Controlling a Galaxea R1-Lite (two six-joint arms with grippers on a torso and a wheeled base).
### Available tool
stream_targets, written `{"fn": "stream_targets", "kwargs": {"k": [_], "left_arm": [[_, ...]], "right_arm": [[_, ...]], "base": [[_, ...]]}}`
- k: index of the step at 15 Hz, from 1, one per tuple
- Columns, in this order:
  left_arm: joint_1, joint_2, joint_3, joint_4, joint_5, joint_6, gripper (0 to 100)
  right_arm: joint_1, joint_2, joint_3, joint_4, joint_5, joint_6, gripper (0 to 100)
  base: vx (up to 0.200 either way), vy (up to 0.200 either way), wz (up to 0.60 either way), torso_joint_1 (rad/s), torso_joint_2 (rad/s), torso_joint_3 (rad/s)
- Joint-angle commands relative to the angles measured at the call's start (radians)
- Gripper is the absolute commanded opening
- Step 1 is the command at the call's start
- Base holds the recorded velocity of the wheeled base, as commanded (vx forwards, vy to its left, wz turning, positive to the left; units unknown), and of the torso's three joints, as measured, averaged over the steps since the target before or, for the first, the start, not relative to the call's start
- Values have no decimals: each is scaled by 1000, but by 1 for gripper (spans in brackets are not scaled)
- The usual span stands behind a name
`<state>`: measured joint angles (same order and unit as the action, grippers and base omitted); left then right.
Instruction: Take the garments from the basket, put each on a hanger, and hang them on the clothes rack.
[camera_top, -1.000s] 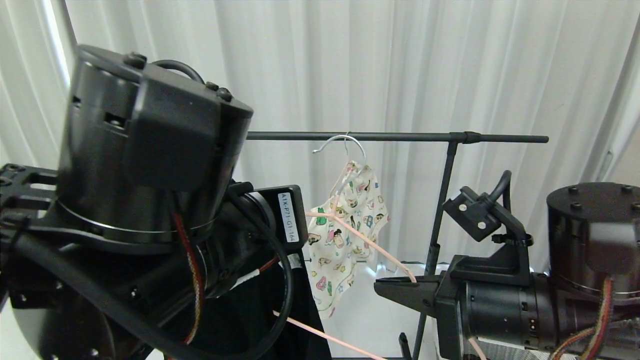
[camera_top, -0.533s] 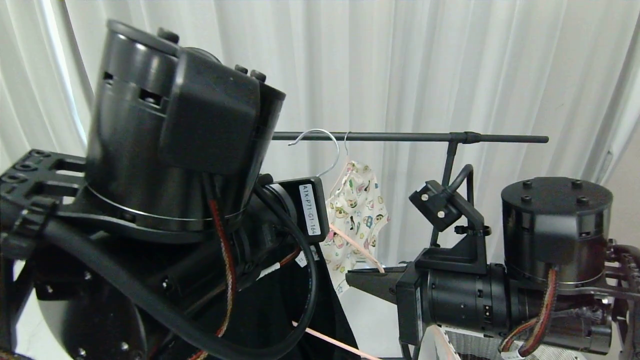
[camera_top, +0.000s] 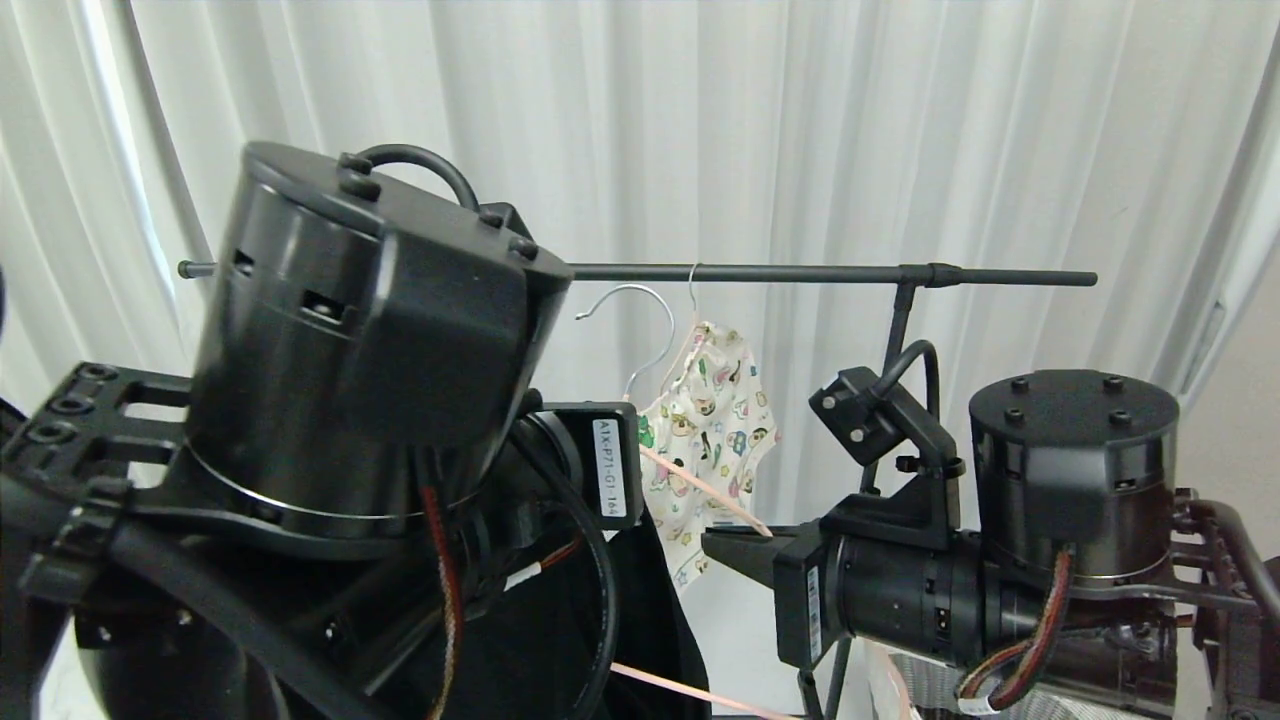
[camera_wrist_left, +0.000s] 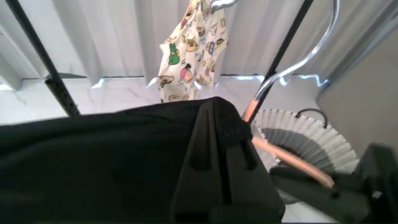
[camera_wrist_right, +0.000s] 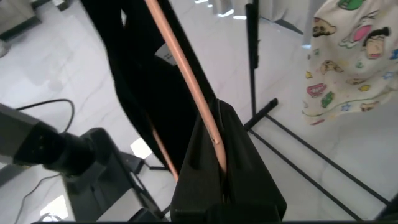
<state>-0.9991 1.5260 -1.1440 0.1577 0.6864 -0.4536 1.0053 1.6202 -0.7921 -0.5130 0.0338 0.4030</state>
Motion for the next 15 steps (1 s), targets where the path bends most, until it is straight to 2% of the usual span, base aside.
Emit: {"fn": "stream_targets", "kwargs": {"k": [1, 2, 5, 7, 10, 15], "left_arm": [[19, -24, 15, 2, 5, 10, 0], [28, -36, 15, 2, 4, 36, 0], [37, -47, 17, 2, 4, 58, 0], [43, -52, 18, 2, 5, 76, 0], [43, -59, 23, 0, 5, 124, 0], [37, -66, 24, 0, 5, 127, 0]], "right_arm": [[-7, -2, 1, -1, -15, -3, 0], [-17, -2, 2, -4, -52, -27, 0], [-21, 0, 19, -68, -72, -72, 0], [-21, 0, 33, -85, -126, -90, 0], [-22, 0, 36, -117, -164, -121, 0], [-21, -5, 34, -142, -198, -171, 0]], "base": [[0, 0, 0, 0, 0, 0], [0, 0, 0, 0, 0, 0], [0, 0, 0, 0, 0, 0], [0, 0, 0, 0, 0, 0], [0, 0, 0, 0, 0, 0], [0, 0, 0, 0, 0, 0]]}}
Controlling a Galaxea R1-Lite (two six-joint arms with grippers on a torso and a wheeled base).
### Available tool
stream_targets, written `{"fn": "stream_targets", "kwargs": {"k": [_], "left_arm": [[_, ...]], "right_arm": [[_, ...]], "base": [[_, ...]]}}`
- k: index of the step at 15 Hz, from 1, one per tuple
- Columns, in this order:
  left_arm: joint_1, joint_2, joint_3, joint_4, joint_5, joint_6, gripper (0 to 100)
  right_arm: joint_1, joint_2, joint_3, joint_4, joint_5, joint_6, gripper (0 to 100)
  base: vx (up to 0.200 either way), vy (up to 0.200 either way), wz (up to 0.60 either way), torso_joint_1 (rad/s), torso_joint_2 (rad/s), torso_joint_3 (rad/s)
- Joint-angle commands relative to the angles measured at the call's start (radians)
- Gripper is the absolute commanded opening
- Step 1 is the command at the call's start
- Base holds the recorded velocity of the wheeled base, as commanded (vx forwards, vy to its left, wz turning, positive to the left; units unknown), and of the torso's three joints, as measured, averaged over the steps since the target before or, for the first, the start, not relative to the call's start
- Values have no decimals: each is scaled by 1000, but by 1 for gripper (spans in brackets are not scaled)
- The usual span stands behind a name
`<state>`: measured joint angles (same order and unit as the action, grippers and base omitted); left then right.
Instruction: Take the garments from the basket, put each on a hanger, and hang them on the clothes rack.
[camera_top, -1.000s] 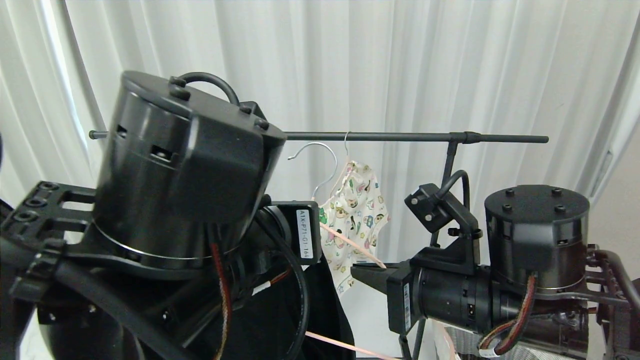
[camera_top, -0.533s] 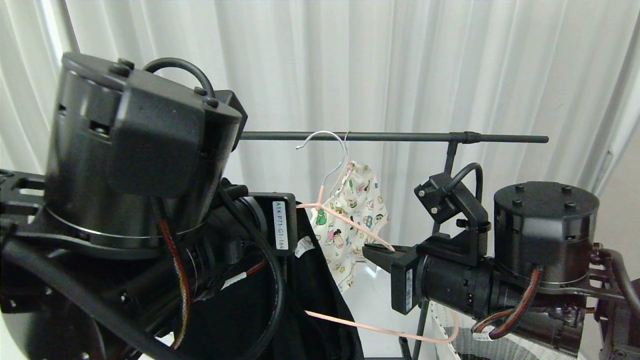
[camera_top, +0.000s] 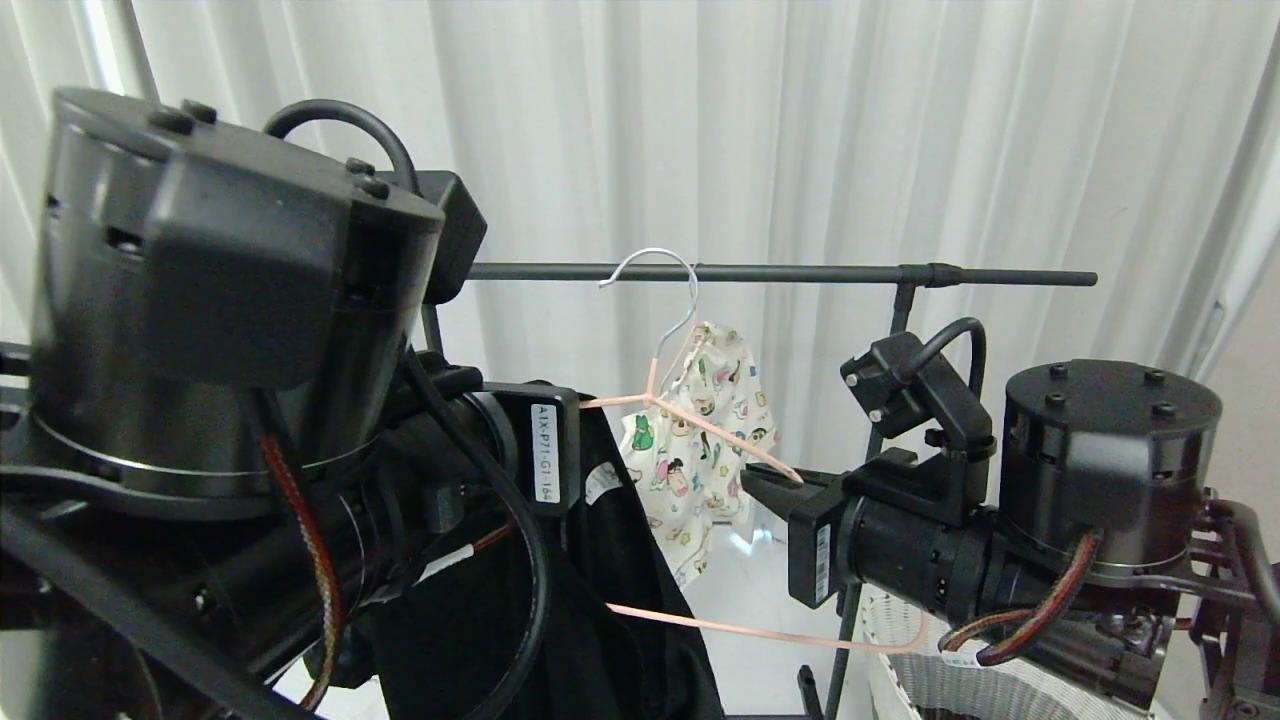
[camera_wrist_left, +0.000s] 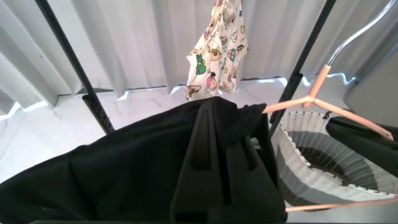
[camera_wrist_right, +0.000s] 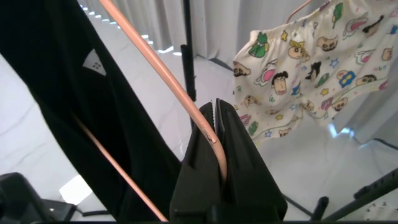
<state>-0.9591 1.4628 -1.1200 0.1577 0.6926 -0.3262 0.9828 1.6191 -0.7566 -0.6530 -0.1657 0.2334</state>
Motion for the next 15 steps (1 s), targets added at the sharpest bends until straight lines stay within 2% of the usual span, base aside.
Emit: {"fn": "stream_targets", "kwargs": {"k": [1, 4, 6, 9, 10, 12, 15], "left_arm": [[-3, -2, -1, 0, -1, -1, 0], [-44, -2, 0, -27, -1, 12, 0], [-52, 4, 19, -36, -1, 42, 0], [2, -2, 101, -187, -2, 85, 0], [5, -12, 163, -276, -19, 157, 0], [5, -9, 213, -394, -97, 222, 0], [5, 7, 223, -472, -191, 308, 0]], "right_arm": [[2, -1, -1, -13, 0, -8, 0], [5, 7, -1, -22, 0, -23, 0], [-7, 7, -1, -22, -3, -69, 0], [-73, -12, -3, -22, -9, -132, 0], [-90, -24, -3, -22, -8, -158, 0], [-82, -27, -3, -22, -8, -160, 0], [-59, -21, -3, -22, -9, -161, 0]], "base": [[0, 0, 0, 0, 0, 0], [0, 0, 0, 0, 0, 0], [0, 0, 0, 0, 0, 0], [0, 0, 0, 0, 0, 0], [0, 0, 0, 0, 0, 0], [0, 0, 0, 0, 0, 0], [0, 0, 0, 0, 0, 0]]}}
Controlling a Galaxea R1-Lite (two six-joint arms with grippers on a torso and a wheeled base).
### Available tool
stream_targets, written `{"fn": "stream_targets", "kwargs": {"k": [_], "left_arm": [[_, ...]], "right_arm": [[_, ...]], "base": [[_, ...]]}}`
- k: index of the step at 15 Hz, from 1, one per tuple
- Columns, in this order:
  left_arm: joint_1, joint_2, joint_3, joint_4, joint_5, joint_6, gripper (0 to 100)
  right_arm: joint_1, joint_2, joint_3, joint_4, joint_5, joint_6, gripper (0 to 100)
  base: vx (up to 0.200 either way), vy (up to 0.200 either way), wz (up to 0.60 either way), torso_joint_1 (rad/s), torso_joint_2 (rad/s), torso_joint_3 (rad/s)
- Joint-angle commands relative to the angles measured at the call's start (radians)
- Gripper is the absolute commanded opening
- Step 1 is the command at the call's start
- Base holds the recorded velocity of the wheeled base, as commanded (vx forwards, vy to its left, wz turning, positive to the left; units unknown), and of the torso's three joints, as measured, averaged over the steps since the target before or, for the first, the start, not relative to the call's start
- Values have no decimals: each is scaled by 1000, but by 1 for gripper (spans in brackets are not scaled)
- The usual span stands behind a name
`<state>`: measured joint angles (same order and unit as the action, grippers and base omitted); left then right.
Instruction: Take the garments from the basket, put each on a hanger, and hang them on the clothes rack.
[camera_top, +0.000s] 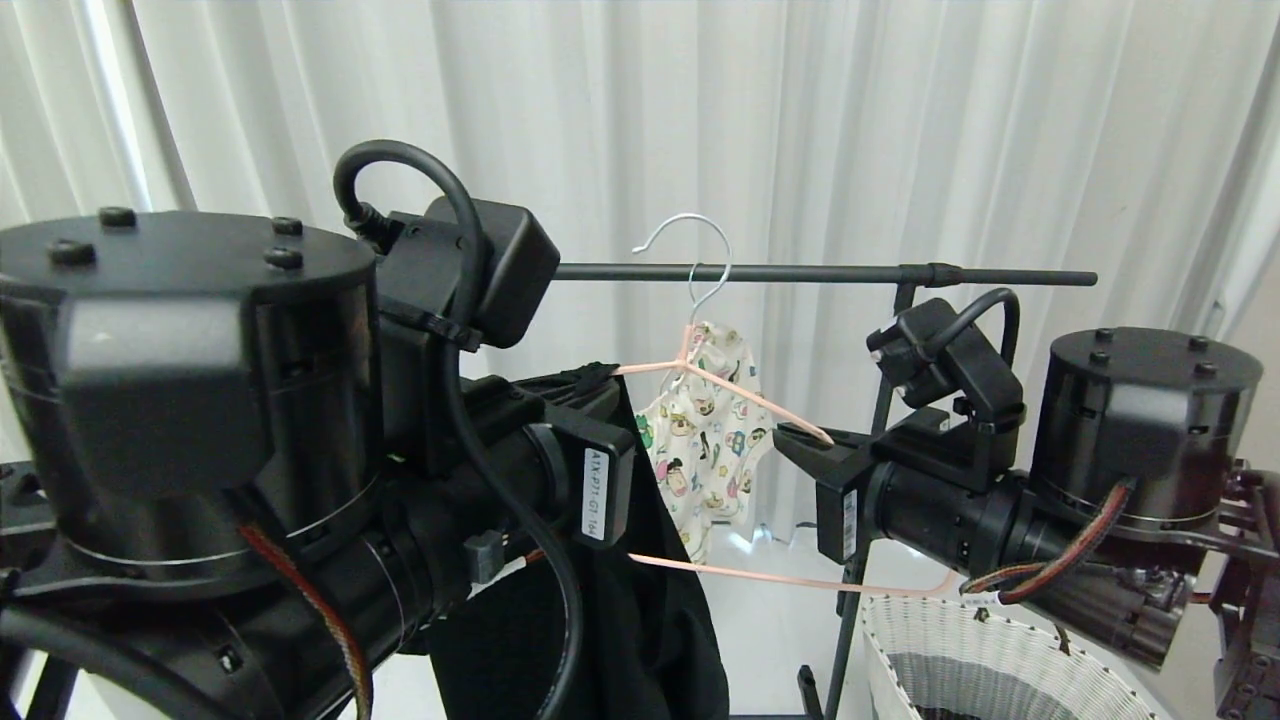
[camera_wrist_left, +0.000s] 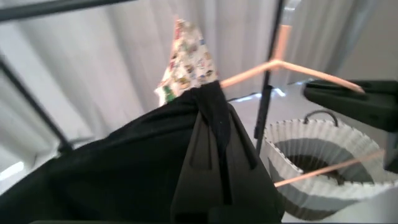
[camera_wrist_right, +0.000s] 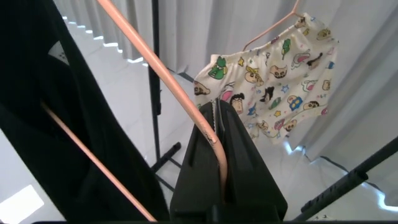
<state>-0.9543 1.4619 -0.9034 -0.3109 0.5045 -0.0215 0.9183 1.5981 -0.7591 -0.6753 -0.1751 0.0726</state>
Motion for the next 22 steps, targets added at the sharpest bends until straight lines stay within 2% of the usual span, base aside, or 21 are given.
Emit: {"fn": "stream_targets", "kwargs": {"k": [1, 5, 10, 11, 18, 22], "left_arm": [[0, 9, 6, -13, -18, 12, 0], [-4, 37, 3, -47, -34, 18, 0], [-11, 31, 11, -48, -34, 18, 0], [-11, 31, 12, -48, -34, 18, 100], [-8, -32, 46, -48, -29, 64, 100], [-12, -78, 67, -48, -29, 87, 100]], "right_arm": [[13, 3, 0, -1, 0, 0, 0], [45, 31, 0, -43, -3, 0, 0], [45, 33, -2, -52, -21, 0, 0], [44, 33, 0, -53, -23, 1, 0], [28, 28, 0, -96, -43, -4, 0], [-4, 26, 3, -141, -70, -43, 0]], "base": [[0, 0, 0, 0, 0, 0], [0, 0, 0, 0, 0, 0], [0, 0, 0, 0, 0, 0], [0, 0, 0, 0, 0, 0], [0, 0, 0, 0, 0, 0], [0, 0, 0, 0, 0, 0]]}}
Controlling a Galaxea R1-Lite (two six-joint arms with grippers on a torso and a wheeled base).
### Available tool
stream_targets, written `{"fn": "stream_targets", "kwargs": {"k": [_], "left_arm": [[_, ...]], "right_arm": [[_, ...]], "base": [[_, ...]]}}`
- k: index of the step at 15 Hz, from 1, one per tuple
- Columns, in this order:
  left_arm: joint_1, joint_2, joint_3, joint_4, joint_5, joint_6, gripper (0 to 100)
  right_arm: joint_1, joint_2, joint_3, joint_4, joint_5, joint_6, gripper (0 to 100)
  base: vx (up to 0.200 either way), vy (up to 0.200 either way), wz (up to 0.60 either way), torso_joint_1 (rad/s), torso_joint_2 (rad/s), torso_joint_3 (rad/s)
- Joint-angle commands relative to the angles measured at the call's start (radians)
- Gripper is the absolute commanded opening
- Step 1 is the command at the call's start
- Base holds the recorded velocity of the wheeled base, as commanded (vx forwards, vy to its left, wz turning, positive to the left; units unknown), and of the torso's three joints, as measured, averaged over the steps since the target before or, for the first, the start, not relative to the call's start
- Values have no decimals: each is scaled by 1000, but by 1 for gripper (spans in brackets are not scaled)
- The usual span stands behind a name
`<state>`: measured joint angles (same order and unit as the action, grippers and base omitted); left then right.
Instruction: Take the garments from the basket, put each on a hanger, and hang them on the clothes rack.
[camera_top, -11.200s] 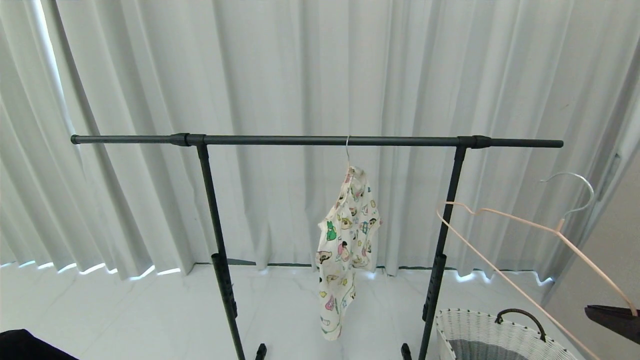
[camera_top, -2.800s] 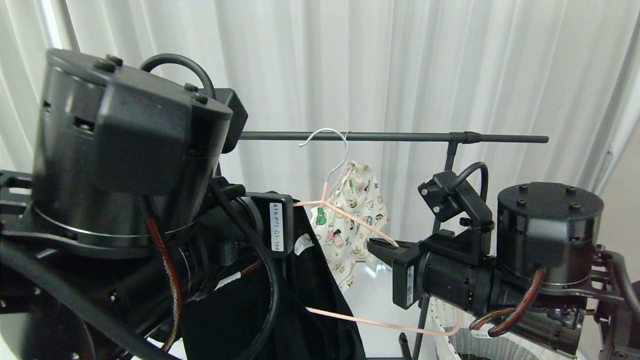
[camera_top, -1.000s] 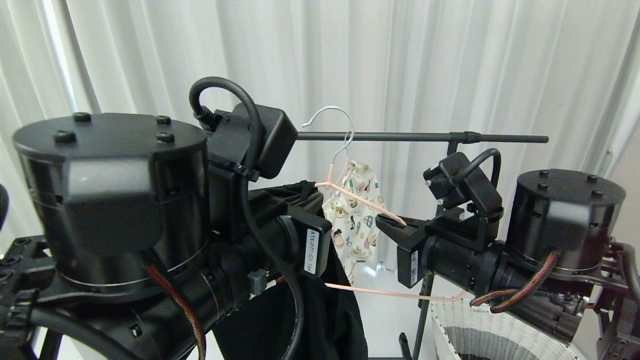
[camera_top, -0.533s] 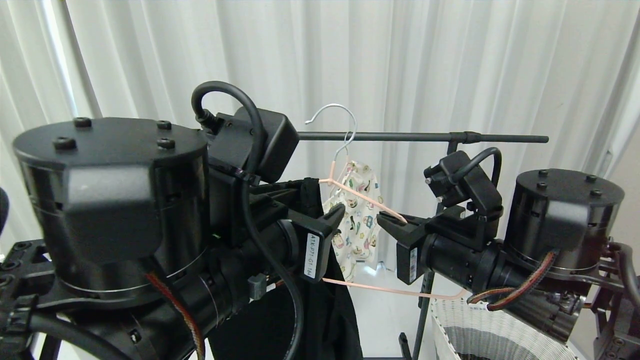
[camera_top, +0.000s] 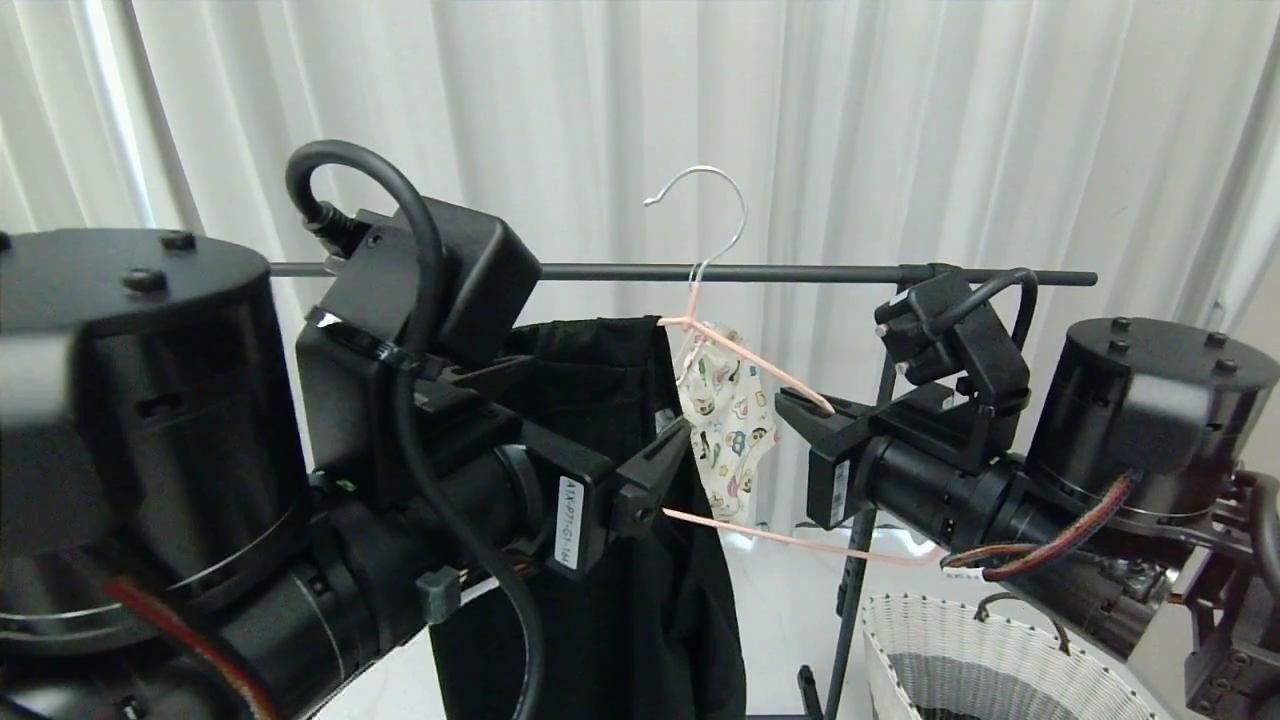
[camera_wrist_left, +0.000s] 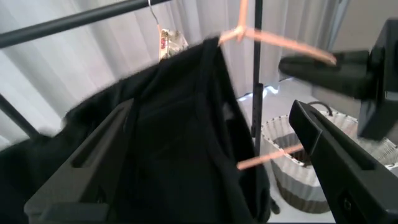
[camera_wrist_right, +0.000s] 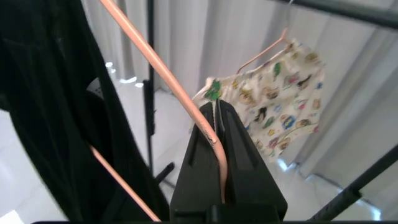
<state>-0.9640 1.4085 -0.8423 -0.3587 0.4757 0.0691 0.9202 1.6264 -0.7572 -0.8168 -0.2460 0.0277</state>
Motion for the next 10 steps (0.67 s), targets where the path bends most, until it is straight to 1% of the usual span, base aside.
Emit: {"fn": "stream_targets", "kwargs": {"k": [1, 2, 3, 4, 6, 8, 9, 10], "left_arm": [[-2, -57, 42, 0, 0, 60, 100], [-2, -72, 58, 0, -3, 87, 100], [-4, -111, 94, 0, -6, 139, 100], [-4, -137, 111, 0, -8, 153, 100], [-2, -186, 134, 0, -26, 156, 100], [25, -209, 177, 0, -46, 155, 100], [38, -221, 206, 0, -86, 153, 100], [39, -238, 226, 0, -163, 153, 100]], "right_arm": [[-15, -3, 4, -2, 1, -11, 0], [-21, -6, 16, -4, 1, -18, 0], [-37, -17, 61, -33, 1, -46, 0], [-44, -22, 95, -61, 2, -60, 0], [-47, -54, 177, -96, 11, -80, 0], [-47, -97, 256, -116, 42, -91, 0], [-47, -131, 308, -124, 77, -103, 0], [-47, -161, 349, -125, 108, -124, 0]], "base": [[0, 0, 0, 0, 0, 0], [0, 0, 0, 0, 0, 0], [0, 0, 0, 0, 0, 0], [0, 0, 0, 0, 0, 0], [0, 0, 0, 0, 0, 0], [0, 0, 0, 0, 0, 0], [0, 0, 0, 0, 0, 0], [0, 0, 0, 0, 0, 0]]}}
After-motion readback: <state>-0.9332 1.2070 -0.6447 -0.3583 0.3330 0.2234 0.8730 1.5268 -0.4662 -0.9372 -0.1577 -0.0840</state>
